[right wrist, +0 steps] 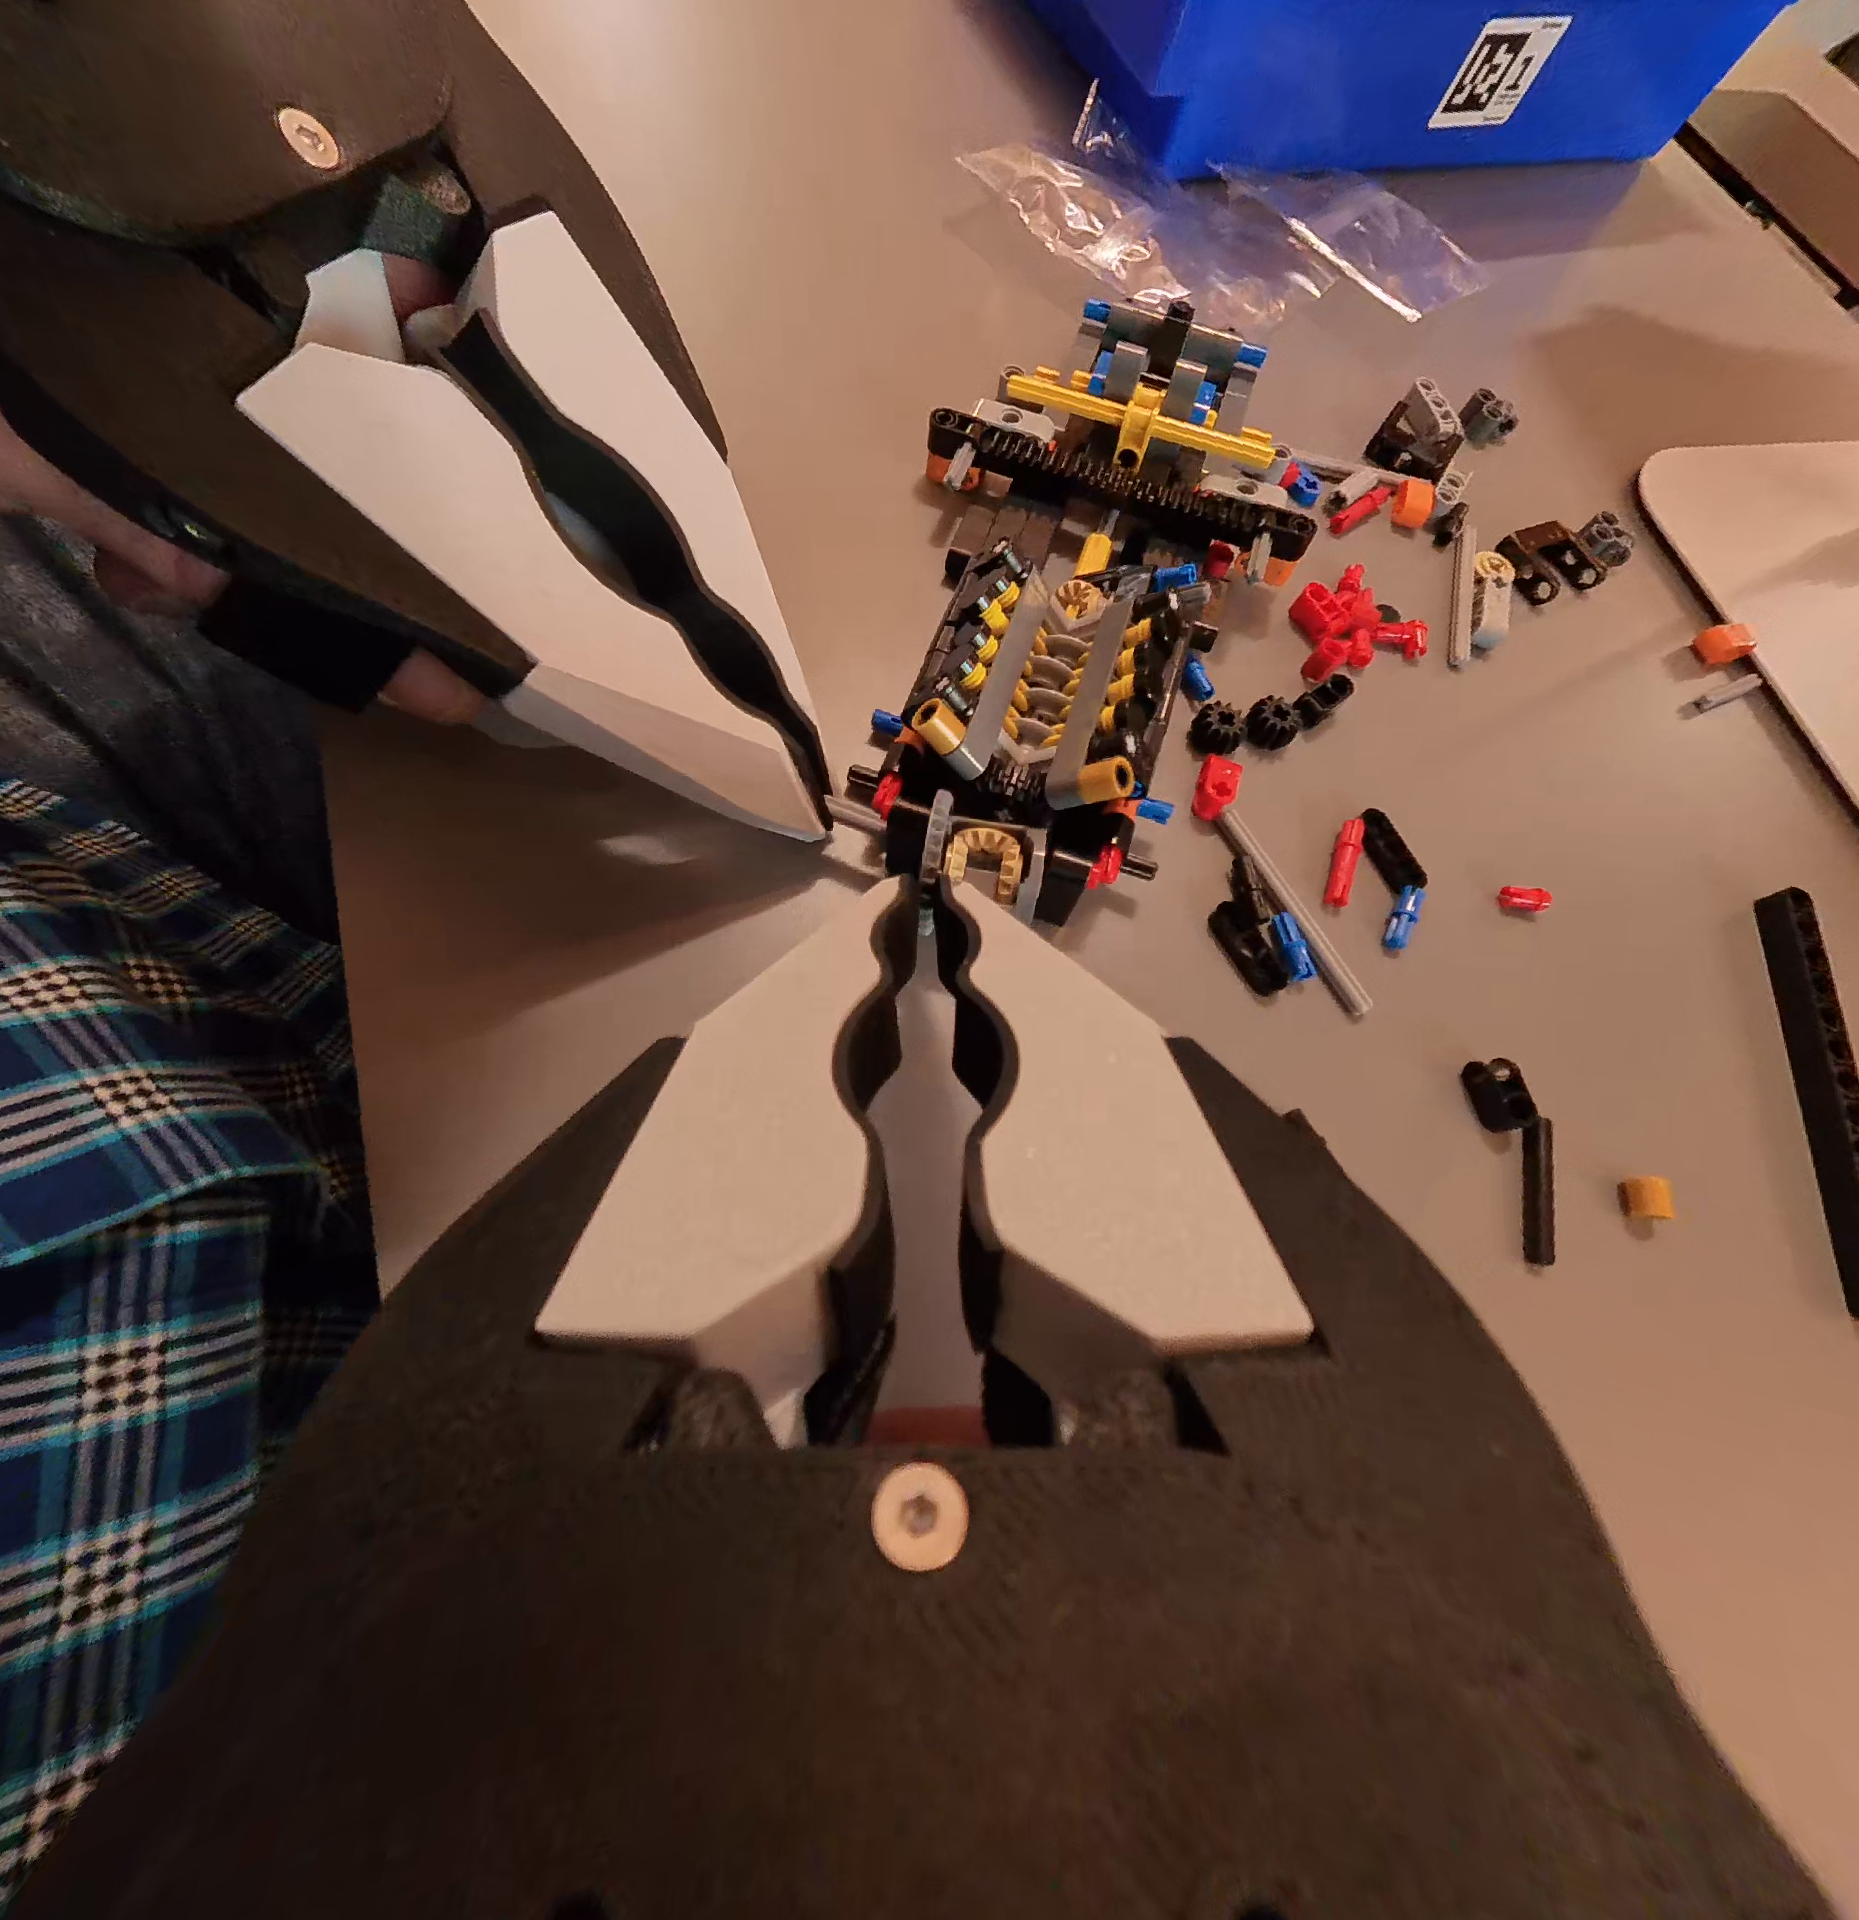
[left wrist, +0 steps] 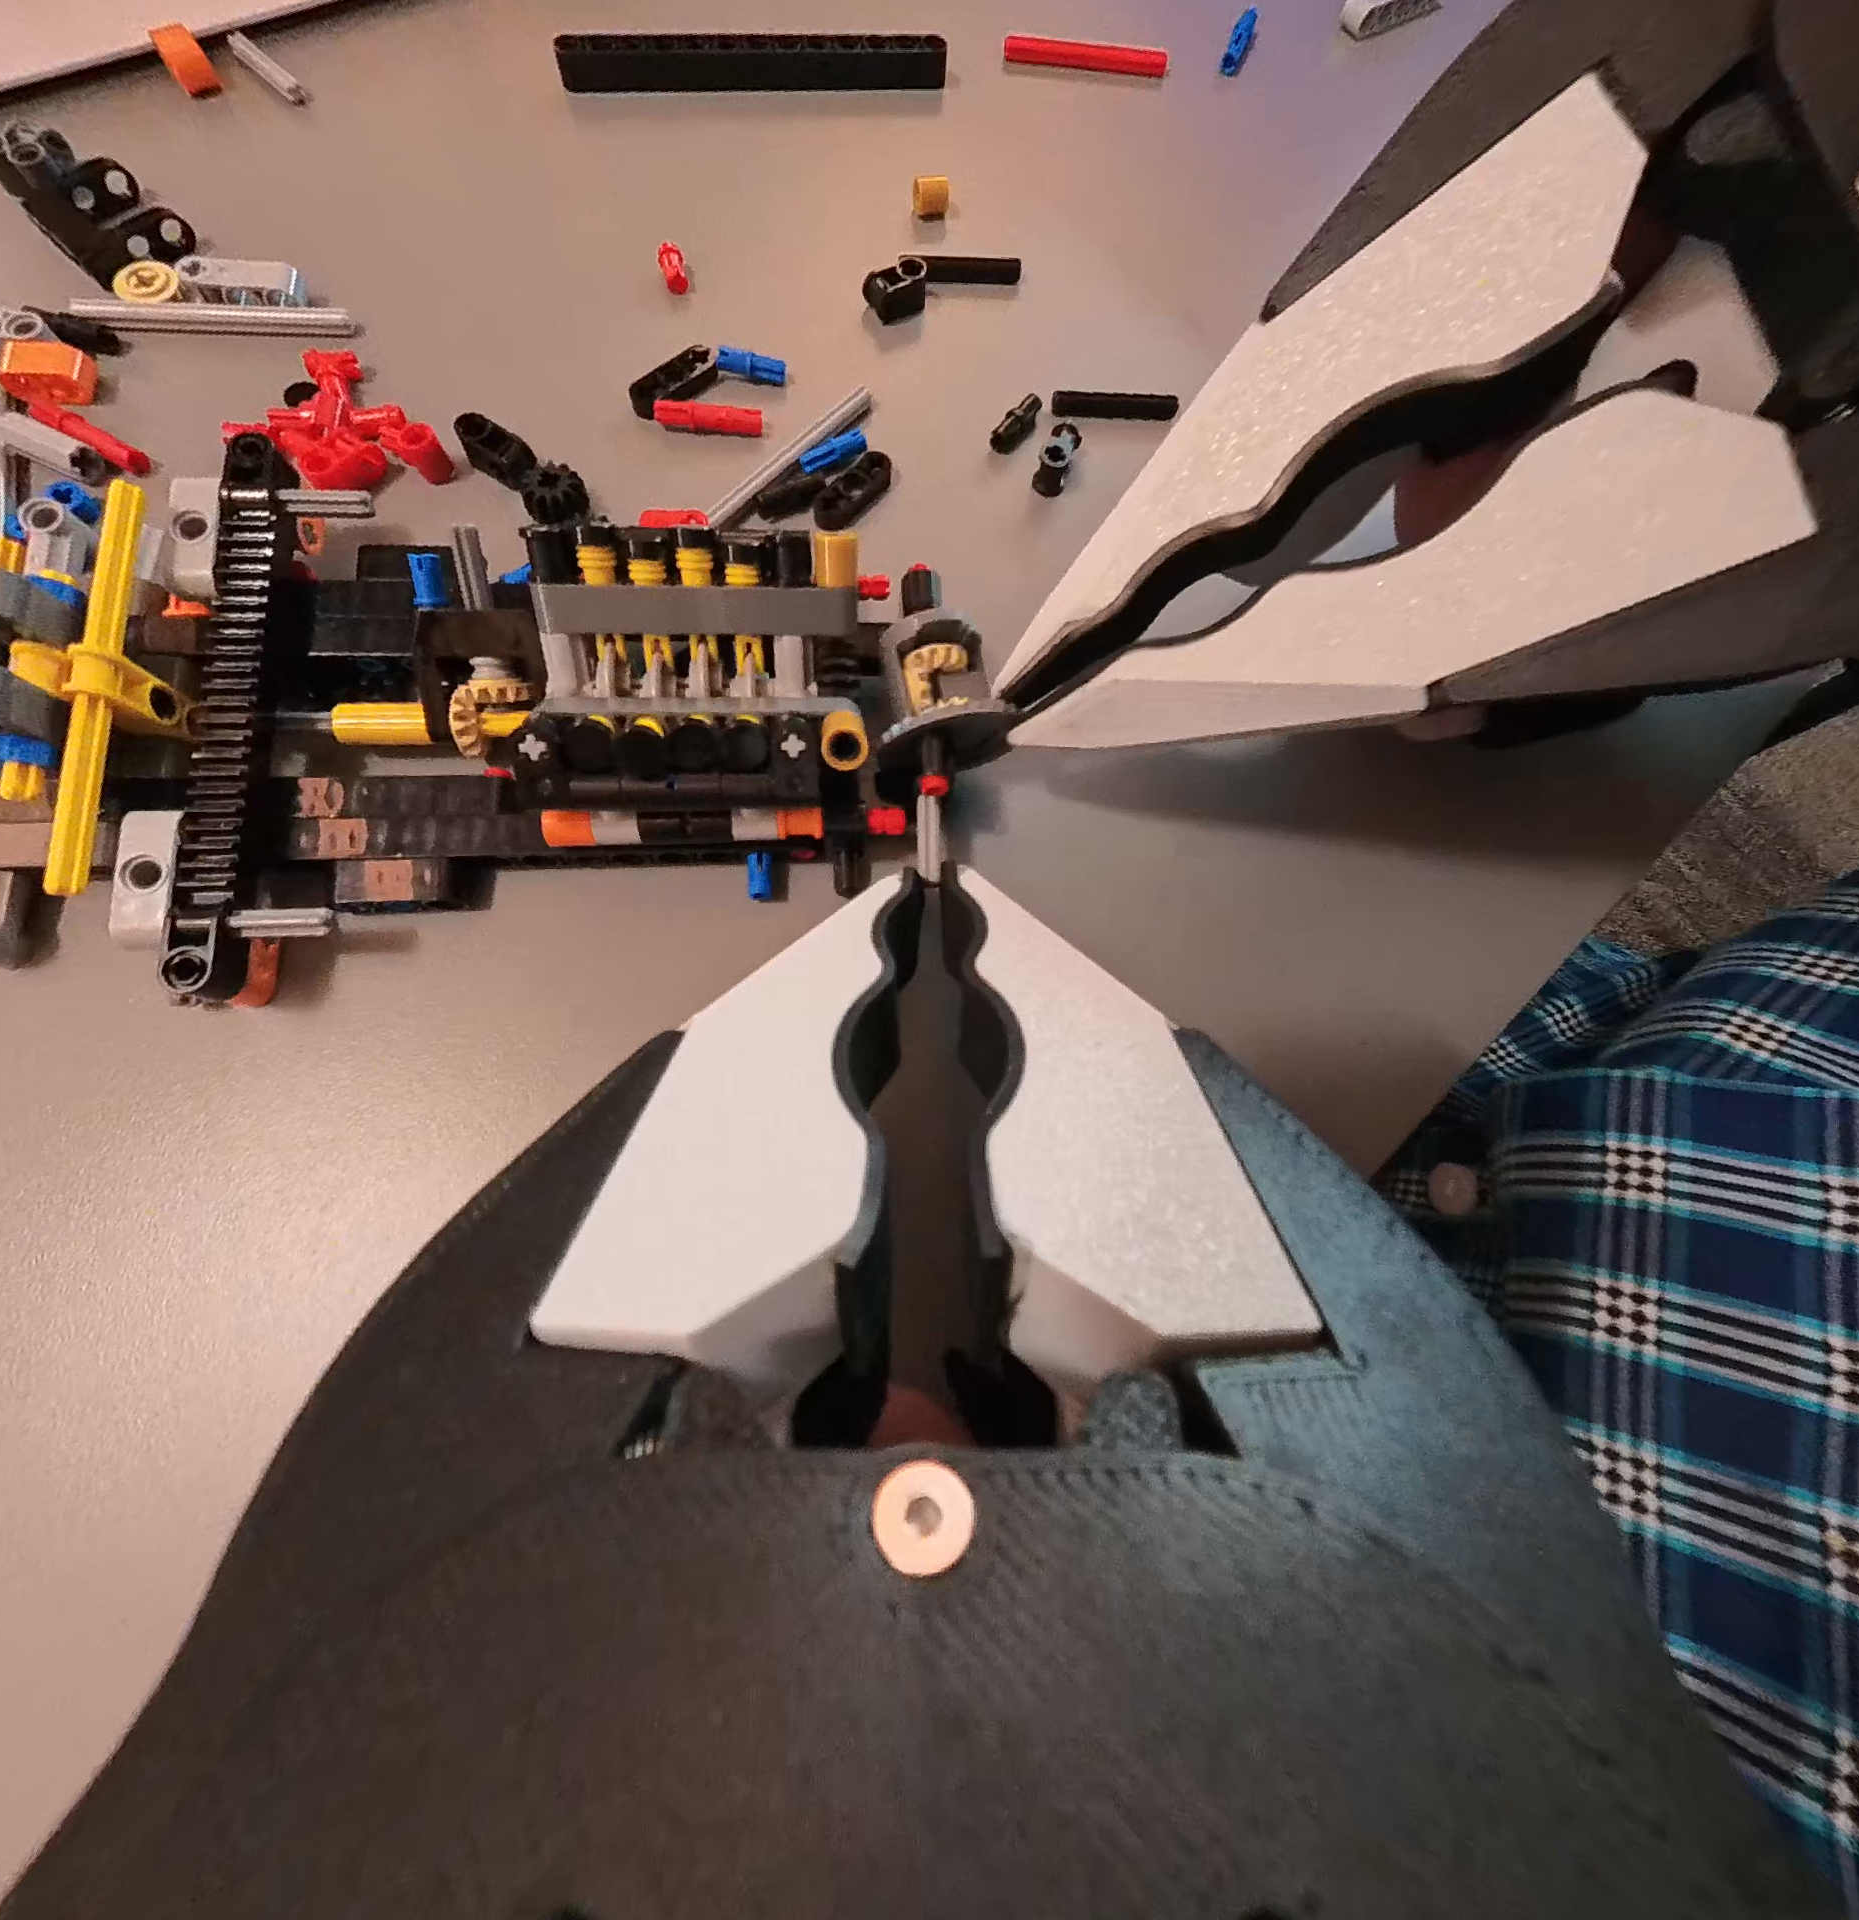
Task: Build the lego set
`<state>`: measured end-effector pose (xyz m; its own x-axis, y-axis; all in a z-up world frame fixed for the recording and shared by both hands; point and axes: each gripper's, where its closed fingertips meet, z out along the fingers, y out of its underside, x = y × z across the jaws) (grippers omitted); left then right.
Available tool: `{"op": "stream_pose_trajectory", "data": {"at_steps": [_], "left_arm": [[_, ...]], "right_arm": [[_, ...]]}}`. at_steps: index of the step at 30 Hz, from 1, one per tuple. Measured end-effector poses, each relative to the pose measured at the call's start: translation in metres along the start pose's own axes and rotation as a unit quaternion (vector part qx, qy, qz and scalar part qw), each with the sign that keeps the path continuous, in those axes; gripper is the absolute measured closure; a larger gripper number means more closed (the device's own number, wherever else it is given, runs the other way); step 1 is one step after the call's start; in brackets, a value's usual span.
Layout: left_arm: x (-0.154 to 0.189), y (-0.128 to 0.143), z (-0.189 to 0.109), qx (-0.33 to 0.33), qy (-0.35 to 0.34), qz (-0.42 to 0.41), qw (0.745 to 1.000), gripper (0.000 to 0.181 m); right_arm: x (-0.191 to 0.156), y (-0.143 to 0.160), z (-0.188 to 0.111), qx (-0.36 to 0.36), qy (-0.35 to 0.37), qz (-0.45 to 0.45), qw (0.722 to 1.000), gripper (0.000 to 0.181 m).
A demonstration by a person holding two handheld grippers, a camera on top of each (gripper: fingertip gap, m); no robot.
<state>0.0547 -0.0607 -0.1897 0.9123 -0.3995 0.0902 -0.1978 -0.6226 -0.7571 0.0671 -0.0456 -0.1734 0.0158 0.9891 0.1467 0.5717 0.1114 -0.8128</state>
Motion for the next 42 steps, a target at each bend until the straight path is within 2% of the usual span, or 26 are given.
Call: {"op": "stream_pose_trajectory", "data": {"at_steps": [11,16,31,42], "left_arm": [[0.000,0.000,-0.001,0.001,0.000,-0.001,1.000,0.180],[0.000,0.000,-0.001,0.001,0.001,-0.002,1.000,0.180],[0.000,0.000,-0.001,-0.002,0.003,-0.002,1.000,0.180],[0.000,0.001,0.000,-0.004,0.006,-0.008,1.000,0.180]], "right_arm": [[-0.002,0.003,-0.009,0.007,-0.026,0.035,0.999,0.180],[-0.008,0.007,-0.015,0.005,-0.064,0.037,0.997,0.181],[-0.016,0.009,-0.020,0.002,-0.205,-0.089,0.975,0.181],[-0.016,0.009,-0.014,-0.003,-0.258,-0.095,0.961,0.181]]}}
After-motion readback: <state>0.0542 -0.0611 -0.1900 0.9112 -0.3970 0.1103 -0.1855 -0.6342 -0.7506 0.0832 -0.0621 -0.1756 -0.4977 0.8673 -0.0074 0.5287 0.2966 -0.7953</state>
